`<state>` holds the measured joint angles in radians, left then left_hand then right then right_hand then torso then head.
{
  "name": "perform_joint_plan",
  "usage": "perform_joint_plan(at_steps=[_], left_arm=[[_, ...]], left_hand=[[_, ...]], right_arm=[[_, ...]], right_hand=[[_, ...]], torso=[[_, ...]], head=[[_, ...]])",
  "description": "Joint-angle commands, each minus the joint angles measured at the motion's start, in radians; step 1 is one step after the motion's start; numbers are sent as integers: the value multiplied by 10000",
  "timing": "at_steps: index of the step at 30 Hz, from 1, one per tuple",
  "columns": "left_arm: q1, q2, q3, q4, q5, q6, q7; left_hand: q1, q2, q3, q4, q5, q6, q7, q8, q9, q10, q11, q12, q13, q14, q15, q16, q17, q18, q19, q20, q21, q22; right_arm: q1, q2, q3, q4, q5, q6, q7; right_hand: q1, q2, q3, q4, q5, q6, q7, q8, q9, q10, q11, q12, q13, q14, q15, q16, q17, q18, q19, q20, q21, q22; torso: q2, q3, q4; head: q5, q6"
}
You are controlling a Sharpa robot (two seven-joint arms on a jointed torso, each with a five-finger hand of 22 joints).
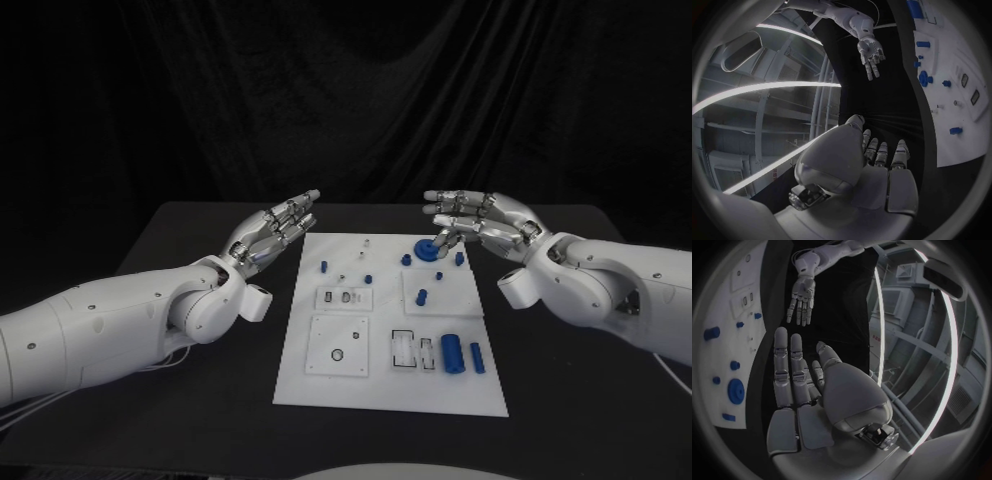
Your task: Assemble the parts on the task board
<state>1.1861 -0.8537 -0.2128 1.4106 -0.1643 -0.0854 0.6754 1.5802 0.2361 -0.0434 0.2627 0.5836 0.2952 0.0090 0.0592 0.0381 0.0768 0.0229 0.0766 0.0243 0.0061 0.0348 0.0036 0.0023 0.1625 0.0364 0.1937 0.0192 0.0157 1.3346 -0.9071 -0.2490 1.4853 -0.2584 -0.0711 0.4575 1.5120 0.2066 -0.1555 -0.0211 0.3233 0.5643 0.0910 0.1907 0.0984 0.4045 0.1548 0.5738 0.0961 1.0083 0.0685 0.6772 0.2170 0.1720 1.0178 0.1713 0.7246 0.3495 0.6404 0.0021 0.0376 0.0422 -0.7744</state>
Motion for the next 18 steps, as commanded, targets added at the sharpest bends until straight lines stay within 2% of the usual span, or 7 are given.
perform_joint_plan(at_steps=[1, 4, 7, 11, 13, 14, 18], left_arm=[[2, -78, 6, 63, -454, -27, 1961], [2, -122, 6, 58, -551, -93, 2020], [2, -210, 6, 90, -1081, -241, 2104], [4, -338, 6, 217, -1865, -459, 2164], [5, -408, 6, 322, -2133, -561, 2181], [6, -480, 6, 425, -2270, -638, 2185], [8, -643, 6, 640, -2456, -779, 2171]], left_hand=[[78, -72, 102, -4, 85, 101, 5, 22, 12, -2, 108, 51, 15, 8, 78, 10, 15, 186, 3, 77, 67, 11], [94, -79, 130, -8, 111, 115, 7, 24, 13, -1, 116, 63, 16, 9, 91, 9, 15, 184, 6, 89, 69, 11], [141, -159, 222, -16, 245, 174, -17, 33, 18, -2, 187, 112, 17, 13, 131, 9, 15, 180, 18, 133, 74, 11], [182, -305, 247, 3, 162, 246, -51, 47, 24, 42, 209, 192, 28, 38, 141, 20, 25, 185, 50, 159, 94, 20], [190, -332, 250, 16, 146, 238, -63, 44, 21, 56, 211, 213, 30, 37, 131, 19, 24, 186, 33, 144, 82, 12], [213, -355, 270, 42, 153, 242, -59, 36, 18, 63, 215, 234, 30, 20, 104, 8, 16, 185, -6, 98, 56, -4], [356, -425, 339, 27, 192, 268, -48, 15, 14, 66, 239, 270, 29, 16, 104, 3, 13, 184, -31, 39, 41, -13]], right_arm=[[272, -40, 16, 48, -3365, -1058, -1268], [631, -75, 16, 115, -5222, -1407, -2058], [1044, -62, 16, 217, -7289, -1396, -3138], [1398, -95, 15, 417, -9766, -1173, -4247], [1539, -99, 15, 532, -11162, -1060, -4767], [1598, -83, 15, 591, -11829, -993, -5028], [1738, 49, 16, 742, -13628, -769, -5822]], right_hand=[[16, -95, -57, 56, -271, 855, 152, 191, 93, 1001, -124, 276, -73, 649, -211, 453, 115, 124, 431, -178, 498, 309], [97, -245, -100, 157, -565, 1124, 34, 7, 15, 1746, -289, -105, -340, 1416, -451, 1167, 438, 117, 982, -428, 1227, 827], [285, -371, 90, 94, -953, 1184, -101, -196, -64, 1829, -351, -596, -337, 1642, -551, 1791, 754, 13, 1351, -544, 2176, 1912], [302, -613, 297, 1, -835, 993, -364, -453, -150, 1805, -416, -1003, -328, 1885, -653, 2405, 1072, -197, 1936, -631, 3453, 3607], [252, -752, 394, -37, -761, 1425, -433, -338, -73, 1920, -498, -1120, -324, 2043, -723, 2632, 1191, -291, 2212, -689, 3987, 4356], [210, -888, 527, -78, -819, 1466, -656, -400, -62, 2103, -605, -1198, -313, 2188, -810, 2795, 1279, -379, 2459, -763, 4436, 5005], [-38, -1167, 748, -73, -779, 1405, -774, -578, -44, 2389, -606, -1384, -297, 2746, -851, 3773, 2445, -590, 3011, -818, 5370, 6394]], torso=[[115, -63, 11], [144, -88, 55], [189, -101, 95], [301, -126, 142], [337, -130, 156], [372, -136, 166], [518, -166, 232]], head=[[44, -237], [5, -470], [-44, -571], [-71, -717], [-48, -800], [-38, -818], [-112, -983]])
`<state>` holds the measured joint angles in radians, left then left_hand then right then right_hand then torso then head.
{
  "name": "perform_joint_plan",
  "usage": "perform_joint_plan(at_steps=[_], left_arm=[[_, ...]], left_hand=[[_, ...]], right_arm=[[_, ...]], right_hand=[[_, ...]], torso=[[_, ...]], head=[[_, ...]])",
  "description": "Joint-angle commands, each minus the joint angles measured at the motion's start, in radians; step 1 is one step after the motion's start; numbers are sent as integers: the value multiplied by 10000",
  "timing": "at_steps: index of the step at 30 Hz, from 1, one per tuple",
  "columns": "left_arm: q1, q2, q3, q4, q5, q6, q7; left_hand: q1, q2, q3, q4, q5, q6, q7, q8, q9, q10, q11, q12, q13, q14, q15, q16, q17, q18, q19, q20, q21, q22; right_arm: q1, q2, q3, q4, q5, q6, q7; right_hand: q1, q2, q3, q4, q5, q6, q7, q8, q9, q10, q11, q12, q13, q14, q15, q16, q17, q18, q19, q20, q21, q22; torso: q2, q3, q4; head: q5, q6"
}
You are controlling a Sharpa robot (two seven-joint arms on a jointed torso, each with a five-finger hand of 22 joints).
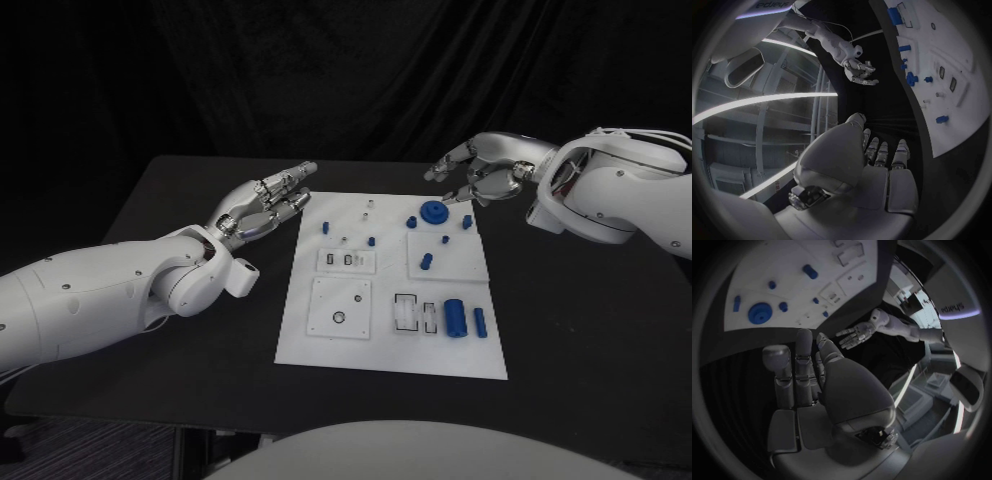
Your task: Assemble the parts on the task board
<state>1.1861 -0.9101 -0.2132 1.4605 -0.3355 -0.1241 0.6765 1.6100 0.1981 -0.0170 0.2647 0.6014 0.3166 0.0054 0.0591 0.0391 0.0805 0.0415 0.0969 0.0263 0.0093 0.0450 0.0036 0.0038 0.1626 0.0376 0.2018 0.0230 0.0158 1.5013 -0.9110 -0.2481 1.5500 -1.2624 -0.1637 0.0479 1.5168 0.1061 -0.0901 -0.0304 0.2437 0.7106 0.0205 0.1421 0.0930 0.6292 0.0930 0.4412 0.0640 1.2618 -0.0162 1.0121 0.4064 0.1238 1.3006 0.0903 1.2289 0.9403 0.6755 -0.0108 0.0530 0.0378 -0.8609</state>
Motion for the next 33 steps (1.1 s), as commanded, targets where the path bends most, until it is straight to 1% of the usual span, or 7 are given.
perform_joint_plan(at_steps=[1, 6, 11, 12, 17, 26, 33], left_arm=[[9, -106, 10, 168, -768, -414, 2154], [12, -191, 10, 206, -836, -465, 2131], [13, -246, 10, 194, -864, -460, 2125], [13, -254, 10, 193, -867, -455, 2124], [13, -277, 10, 186, -873, -415, 2107], [13, -308, 10, 210, -876, -366, 1990], [13, -322, 10, 228, -876, -327, 1937]], left_hand=[[76, -52, 83, 7, 22, 55, -8, 12, 4, 25, 56, 67, 8, -17, 6, 3, -3, 183, -44, -45, 1, -14], [214, -116, 136, -17, 69, 65, 7, -8, 2, 22, 85, 92, 8, -25, 10, -3, -7, 182, -70, -70, -16, -24], [272, -129, 166, -24, 109, 77, 32, -15, 3, 13, 84, 96, 6, -32, 13, -7, -10, 181, -88, -82, -28, -31], [272, -129, 166, -24, 109, 77, 32, -15, 3, 13, 84, 96, 6, -32, 13, -7, -10, 181, -88, -82, -28, -31], [312, -127, 194, -29, 130, 79, 43, -21, 2, 6, 92, 98, 5, -33, 16, -8, -11, 181, -95, -92, -33, -33], [402, -128, 268, -22, 152, 153, 186, -22, 10, -20, 76, 95, 0, -37, 28, -10, -13, 183, -94, -88, -33, -32], [422, -128, 286, -19, 154, 146, 204, -30, 8, -34, 99, 90, -2, -36, 45, -10, -12, 181, -88, -69, -28, -29]], right_arm=[[87, 133, 7, 99, -3877, 169, -1846], [121, 417, 7, -3, -4914, 57, -2227], [72, 686, 6, -188, -5401, -1, -2351], [52, 729, 6, -226, -5450, -12, -2350], [-35, 851, 6, -338, -5560, -25, -2306], [-128, 971, 6, -411, -5611, 9, -2148], [-171, 852, 6, -185, -5616, 80, -2123]], right_hand=[[-211, -245, 136, 55, 57, -41, -85, -115, 30, 279, 9, -49, 42, 343, -11, 686, 931, -168, 332, -13, 569, 874], [-595, -494, 275, 196, -9, 26, -132, -167, 108, 719, -55, 105, 143, 555, -62, 1034, 1444, -279, 581, -52, 1028, 1621], [-746, -588, 362, 265, -64, 178, -78, -124, 187, 879, -49, 208, 216, 591, -64, 1086, 1548, -298, 601, -58, 1114, 1770], [-755, -595, 372, 269, -60, 199, -75, -117, 196, 884, -44, 212, 221, 590, -63, 1083, 1540, -295, 593, -57, 1110, 1760], [-814, -641, 483, 292, 63, 411, 15, -38, 293, 902, -6, 235, 259, 644, -44, 1143, 1674, -317, 625, -44, 1185, 1907], [-923, -823, 859, 259, 762, 433, -91, -148, 407, 998, 5, 189, 310, 889, -43, 1418, 2241, -345, 675, -27, 1308, 2171], [-1126, -1065, 1429, 186, 1471, 610, -149, -378, 468, 1321, 30, -346, 182, 1226, -64, 1304, 2351, -421, 904, -62, 1490, 2594]], torso=[[203, -49, 96], [498, -94, 204], [643, -117, 293], [716, -128, 344], [936, -128, 409], [1132, -116, 532], [1163, -123, 534]], head=[[-108, -117], [-214, -17], [-306, 57], [-375, 113], [-480, 346], [-718, 592], [-715, 635]])
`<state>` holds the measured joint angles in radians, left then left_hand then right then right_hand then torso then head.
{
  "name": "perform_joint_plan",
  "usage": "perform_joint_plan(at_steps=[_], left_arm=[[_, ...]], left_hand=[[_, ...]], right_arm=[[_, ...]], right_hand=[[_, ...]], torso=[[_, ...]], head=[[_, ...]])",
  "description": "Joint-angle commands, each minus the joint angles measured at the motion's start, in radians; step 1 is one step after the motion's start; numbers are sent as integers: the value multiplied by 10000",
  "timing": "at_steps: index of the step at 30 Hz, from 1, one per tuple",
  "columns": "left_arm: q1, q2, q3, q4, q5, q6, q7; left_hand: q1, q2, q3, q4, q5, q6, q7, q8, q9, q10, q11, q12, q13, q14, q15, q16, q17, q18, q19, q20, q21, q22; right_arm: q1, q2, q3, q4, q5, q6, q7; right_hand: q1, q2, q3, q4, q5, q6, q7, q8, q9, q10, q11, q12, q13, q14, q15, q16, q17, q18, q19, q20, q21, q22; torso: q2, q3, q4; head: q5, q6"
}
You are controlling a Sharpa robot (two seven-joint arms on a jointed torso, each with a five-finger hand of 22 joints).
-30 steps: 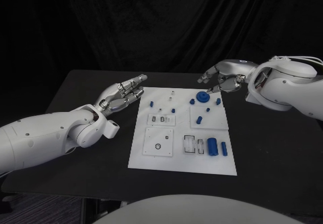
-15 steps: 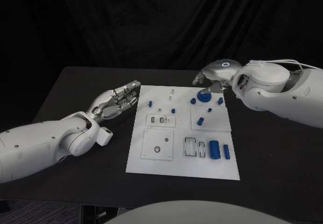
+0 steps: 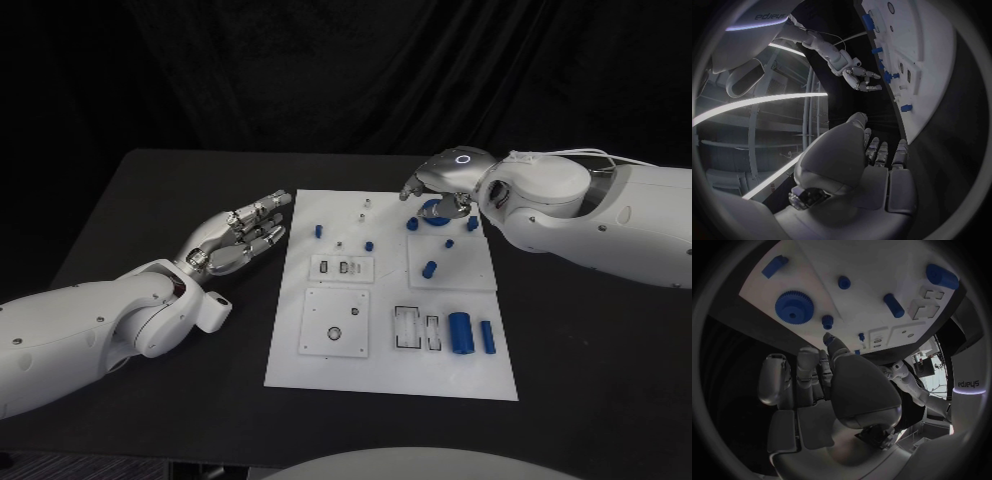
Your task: Assemble the parts on the task board
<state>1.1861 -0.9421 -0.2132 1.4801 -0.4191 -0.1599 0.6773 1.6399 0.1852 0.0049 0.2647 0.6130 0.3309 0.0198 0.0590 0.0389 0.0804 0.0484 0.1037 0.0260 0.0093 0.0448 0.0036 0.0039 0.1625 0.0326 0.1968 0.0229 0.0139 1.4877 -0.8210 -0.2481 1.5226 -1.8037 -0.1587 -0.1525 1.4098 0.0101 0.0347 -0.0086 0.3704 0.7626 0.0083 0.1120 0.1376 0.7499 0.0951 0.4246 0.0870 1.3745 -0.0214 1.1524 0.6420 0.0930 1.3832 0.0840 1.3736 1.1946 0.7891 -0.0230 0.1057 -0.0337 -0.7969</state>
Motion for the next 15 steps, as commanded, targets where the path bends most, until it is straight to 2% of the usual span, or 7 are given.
perform_joint_plan(at_steps=[1, 9, 10, 15], left_arm=[[13, -5, 11, 33, -41, 37, 1928], [12, -14, 11, 2, -41, 109, 1916], [12, -15, 11, -6, -41, 116, 1914], [12, 17, 11, -53, -41, 162, 1918]], left_hand=[[123, 1, 67, -19, 38, 3, 60, -30, 10, -32, 30, 22, 1, -37, 47, -10, -12, 183, -39, -19, -28, -11], [133, 10, 86, -2, 8, 14, 62, -34, 11, -37, 50, 27, 1, -33, 64, -8, -10, 182, -31, 1, -23, -8], [133, 10, 86, -2, 8, 14, 62, -34, 11, -37, 50, 27, 1, -33, 64, -8, -10, 182, -31, 1, -23, -8], [139, 14, 96, 4, 5, 13, 60, -37, 11, -37, 57, 31, 2, -30, 73, -7, -9, 182, -31, 10, -22, -7]], right_arm=[[-44, -75, 6, 125, -203, 47, -112], [-91, -275, 6, 310, -203, -100, -46], [-95, -294, 6, 325, -203, -144, -32], [-128, -358, 6, 365, -168, -246, 53]], right_hand=[[-64, -129, 234, -47, 277, 101, -22, -97, 25, 122, 13, -234, -62, 110, -15, -111, 3, -112, 73, 3, 34, 45], [-111, -237, 480, -116, 484, 193, 5, -158, 53, 114, 11, -479, -116, 114, -20, -205, -44, -107, 59, 3, 6, 43], [-135, -318, 716, -186, 945, 360, 47, -143, 113, 187, 11, -597, -120, 122, -24, -232, -6, -108, 55, -4, -4, 61], [-271, -483, 1196, -277, 1302, 548, 55, -174, 228, 415, -7, -721, -81, 162, -44, -228, 122, -120, 83, -20, 14, 154]], torso=[[17, -7, 0], [1, -21, -39], [-4, -28, -35], [-13, -31, -34]], head=[[6, -25], [58, -47], [47, -58], [16, -121]])
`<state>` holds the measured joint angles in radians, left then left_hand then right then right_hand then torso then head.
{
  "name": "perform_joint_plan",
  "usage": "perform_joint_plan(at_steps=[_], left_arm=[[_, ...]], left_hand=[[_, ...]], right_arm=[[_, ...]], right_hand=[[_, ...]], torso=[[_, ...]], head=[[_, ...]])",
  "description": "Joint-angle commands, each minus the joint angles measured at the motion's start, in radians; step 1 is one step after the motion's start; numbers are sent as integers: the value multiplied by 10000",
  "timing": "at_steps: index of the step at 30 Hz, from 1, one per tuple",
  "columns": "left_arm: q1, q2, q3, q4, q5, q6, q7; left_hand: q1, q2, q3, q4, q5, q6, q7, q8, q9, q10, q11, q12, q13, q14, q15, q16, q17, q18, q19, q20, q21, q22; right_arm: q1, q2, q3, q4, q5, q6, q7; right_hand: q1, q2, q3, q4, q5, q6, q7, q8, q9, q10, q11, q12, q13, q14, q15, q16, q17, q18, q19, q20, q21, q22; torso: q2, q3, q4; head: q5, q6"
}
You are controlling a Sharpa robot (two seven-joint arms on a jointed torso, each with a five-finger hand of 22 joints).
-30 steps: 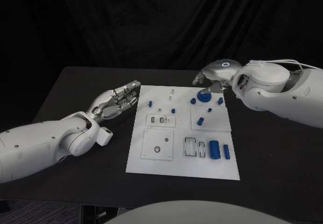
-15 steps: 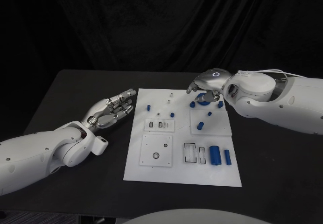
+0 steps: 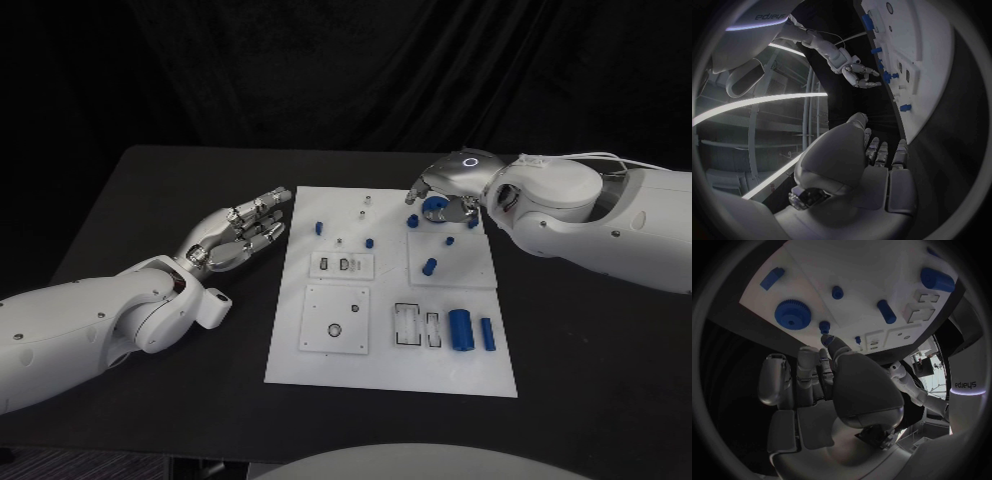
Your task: Assemble the parts on the task board
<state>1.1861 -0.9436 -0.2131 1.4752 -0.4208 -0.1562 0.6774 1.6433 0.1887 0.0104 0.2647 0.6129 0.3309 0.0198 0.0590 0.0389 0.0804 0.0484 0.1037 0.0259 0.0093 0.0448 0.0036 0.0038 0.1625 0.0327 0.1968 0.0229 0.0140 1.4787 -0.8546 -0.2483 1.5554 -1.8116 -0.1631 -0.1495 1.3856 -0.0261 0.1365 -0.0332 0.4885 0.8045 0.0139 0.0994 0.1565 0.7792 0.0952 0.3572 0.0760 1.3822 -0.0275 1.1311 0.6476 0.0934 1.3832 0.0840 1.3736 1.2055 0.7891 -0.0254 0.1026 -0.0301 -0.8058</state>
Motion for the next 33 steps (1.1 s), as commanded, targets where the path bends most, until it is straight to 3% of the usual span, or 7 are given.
perform_joint_plan(at_steps=[1, 9, 12, 17, 22, 33], left_arm=[[12, 42, 9, -13, -24, 134, 1915], [12, 97, 9, -94, -24, 180, 1906], [11, 97, 9, -106, -24, 189, 1894], [11, 93, 8, -128, -24, 221, 1852], [11, 108, 8, -158, -24, 263, 1810], [10, 128, 8, -231, -24, 353, 1726]], left_hand=[[105, -20, 42, 4, 5, 13, 60, -37, 11, -37, 58, 31, 3, -29, 74, -7, -9, 182, -31, 9, -22, -9], [118, -18, 57, 7, 22, 14, 55, -41, 11, -40, 67, 32, 3, -22, 93, -4, -6, 183, -22, 23, -16, -5], [124, -14, 68, 9, 22, 20, 57, -42, 12, -42, 71, 34, 3, -21, 105, -3, -5, 183, -20, 32, -15, -4], [140, -9, 94, 12, 9, 33, 91, -45, 13, -43, 70, 40, 4, -17, 128, -1, -4, 183, -7, 61, -7, 1], [150, -8, 115, 14, -4, 51, 141, -45, 15, -54, 66, 33, 1, -20, 141, -3, -5, 183, -7, 85, -7, 1], [157, -58, 120, 8, -36, -18, 131, -70, 6, -72, 97, 22, -3, -19, 164, -3, -5, 182, 7, 123, 2, 6]], right_arm=[[-50, -28, 7, 34, -54, -189, 33], [-208, 15, 7, -126, 50, -167, 71], [-282, 63, 7, -233, 61, -312, 104], [-381, 186, 7, -412, 69, -599, 162], [-454, 277, 7, -530, 71, -819, 216], [-567, 391, 7, -774, 211, -731, 453]], right_hand=[[-34, -127, 199, -34, 130, 137, -1, -49, 44, 129, -9, -53, 30, 87, 16, -14, 73, -124, 84, -21, 14, 47], [-207, -277, 619, -65, 85, 342, 89, -37, 187, 277, -16, -140, 77, 87, 13, -21, 147, -125, 75, -30, 5, 83], [-454, -406, 820, 31, -773, 273, 87, -152, 293, 288, -13, -217, 144, 75, 25, -52, 169, -119, 48, -18, -32, 84], [-528, -460, 912, 102, -1400, 109, 34, -280, 368, 303, -9, -221, 231, 65, 34, -94, 162, -110, 30, -11, -70, 75], [-508, -469, 940, 105, -1471, -29, -8, -338, 363, 223, 4, -255, 246, 40, 44, -133, 124, -97, -3, -2, -114, 24], [-544, -362, 1008, 210, -1583, 79, -36, -278, 426, 170, 64, -272, 279, -56, 95, -273, -34, -79, -74, 37, -203, -60]], torso=[[-11, -8, -8], [-15, -22, -10], [-15, -32, -4], [-21, -36, 0], [-15, -39, 5], [-24, -37, 18]], head=[[-22, -34], [-38, -86], [-36, -113], [-30, -152], [-21, -217], [17, -355]])
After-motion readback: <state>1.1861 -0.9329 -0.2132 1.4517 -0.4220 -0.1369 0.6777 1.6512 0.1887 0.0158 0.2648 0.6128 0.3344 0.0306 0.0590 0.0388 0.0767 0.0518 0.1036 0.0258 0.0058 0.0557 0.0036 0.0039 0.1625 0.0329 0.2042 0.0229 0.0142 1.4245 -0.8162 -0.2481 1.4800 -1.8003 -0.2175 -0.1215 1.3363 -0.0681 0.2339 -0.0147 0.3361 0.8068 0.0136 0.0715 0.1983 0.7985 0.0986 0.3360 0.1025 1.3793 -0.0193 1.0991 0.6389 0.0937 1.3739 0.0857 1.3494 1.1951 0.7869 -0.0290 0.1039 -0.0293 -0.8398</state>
